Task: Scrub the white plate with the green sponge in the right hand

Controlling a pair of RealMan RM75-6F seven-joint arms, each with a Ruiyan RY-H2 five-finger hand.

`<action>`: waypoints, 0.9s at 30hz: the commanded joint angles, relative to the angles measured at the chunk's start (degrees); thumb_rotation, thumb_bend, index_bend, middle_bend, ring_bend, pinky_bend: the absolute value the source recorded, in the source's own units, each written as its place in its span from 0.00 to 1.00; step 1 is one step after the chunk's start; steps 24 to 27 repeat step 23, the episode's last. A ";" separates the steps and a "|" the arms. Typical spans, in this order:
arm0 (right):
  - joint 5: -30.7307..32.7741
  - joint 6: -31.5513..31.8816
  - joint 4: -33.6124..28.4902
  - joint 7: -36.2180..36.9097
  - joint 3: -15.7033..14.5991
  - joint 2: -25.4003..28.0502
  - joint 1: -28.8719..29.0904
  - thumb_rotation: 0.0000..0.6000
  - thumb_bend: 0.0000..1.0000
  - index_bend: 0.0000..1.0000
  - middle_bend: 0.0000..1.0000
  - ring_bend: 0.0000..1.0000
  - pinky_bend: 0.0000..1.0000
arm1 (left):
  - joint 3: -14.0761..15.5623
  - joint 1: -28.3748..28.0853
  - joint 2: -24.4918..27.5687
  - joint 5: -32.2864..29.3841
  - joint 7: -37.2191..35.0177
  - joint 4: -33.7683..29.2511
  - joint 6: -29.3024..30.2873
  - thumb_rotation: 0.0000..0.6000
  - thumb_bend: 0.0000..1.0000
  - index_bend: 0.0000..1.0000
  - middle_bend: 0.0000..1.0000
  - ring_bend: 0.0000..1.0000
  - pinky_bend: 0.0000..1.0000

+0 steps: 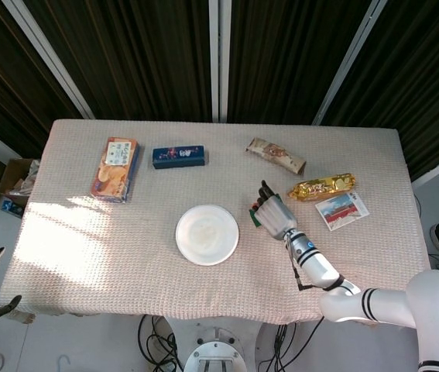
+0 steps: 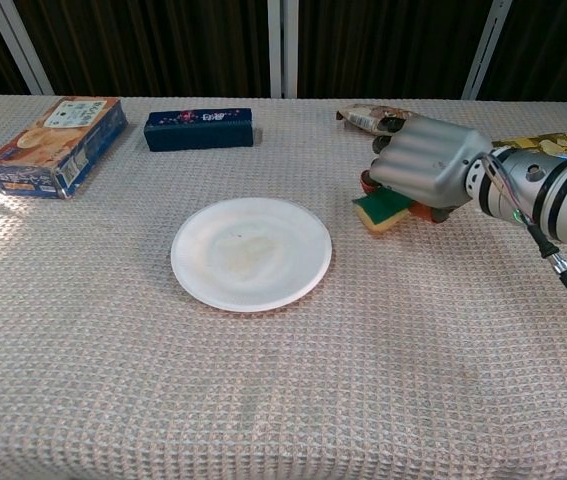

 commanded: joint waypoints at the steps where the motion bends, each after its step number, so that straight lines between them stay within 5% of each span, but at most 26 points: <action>1: -2.28 3.95 -3.99 3.99 0.44 3.50 -2.88 1.00 0.28 0.00 0.04 0.00 0.00 | -0.11 -0.04 0.21 -0.06 0.20 -0.39 0.09 1.00 0.02 0.12 0.04 0.07 0.12; 9: -12.76 22.42 -16.29 20.48 -1.35 18.05 -16.17 1.00 0.28 0.00 0.08 0.00 0.00 | -0.44 -0.48 0.48 0.07 0.89 -1.39 0.13 1.00 0.02 0.12 0.04 0.07 0.12; 16: -22.58 36.69 -19.55 40.47 -5.87 28.11 -29.86 1.00 0.28 0.00 0.12 0.00 0.00 | -0.97 -1.05 0.68 -0.05 1.72 -2.69 0.02 1.00 0.02 0.12 0.04 0.07 0.12; 21: -25.81 40.01 -18.59 47.97 -8.02 30.87 -36.08 1.00 0.29 0.00 0.12 0.00 0.00 | -1.22 -1.54 1.06 0.27 2.98 -4.02 0.06 1.00 0.02 0.12 0.04 0.07 0.12; 27: -26.60 39.45 -17.91 49.19 -8.26 30.82 -37.03 1.00 0.30 0.00 0.12 0.00 0.00 | -1.26 -1.80 1.23 0.31 3.41 -4.62 -0.22 1.00 0.02 0.12 0.04 0.07 0.12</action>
